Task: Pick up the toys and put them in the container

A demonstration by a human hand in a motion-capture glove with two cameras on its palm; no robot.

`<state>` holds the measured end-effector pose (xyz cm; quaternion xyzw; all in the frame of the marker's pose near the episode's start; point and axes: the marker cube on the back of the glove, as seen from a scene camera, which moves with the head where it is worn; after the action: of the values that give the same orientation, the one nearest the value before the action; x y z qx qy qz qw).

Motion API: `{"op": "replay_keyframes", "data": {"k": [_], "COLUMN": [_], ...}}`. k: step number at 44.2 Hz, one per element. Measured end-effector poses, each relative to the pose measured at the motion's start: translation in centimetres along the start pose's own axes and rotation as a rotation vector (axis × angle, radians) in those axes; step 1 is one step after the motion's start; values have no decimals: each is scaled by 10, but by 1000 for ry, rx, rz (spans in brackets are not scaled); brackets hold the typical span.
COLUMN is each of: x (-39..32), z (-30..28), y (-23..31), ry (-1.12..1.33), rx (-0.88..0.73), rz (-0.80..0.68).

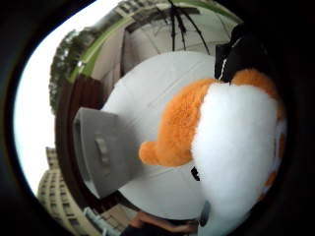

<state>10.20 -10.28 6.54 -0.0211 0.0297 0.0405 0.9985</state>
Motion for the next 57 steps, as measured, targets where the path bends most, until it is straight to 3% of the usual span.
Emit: {"op": "replay_keyframes", "data": {"k": [6,14,27,41,57], "x": [-50,-124,-228,-330,-375], "z": [-50,-111,-159,-161,-119], "y": [5,27,68,111,129], "ry": [8,-3,-9,-42,-48], "rx": [127,155,216,203,161], "rz": [-42,-161,-274,-422,-483]}}
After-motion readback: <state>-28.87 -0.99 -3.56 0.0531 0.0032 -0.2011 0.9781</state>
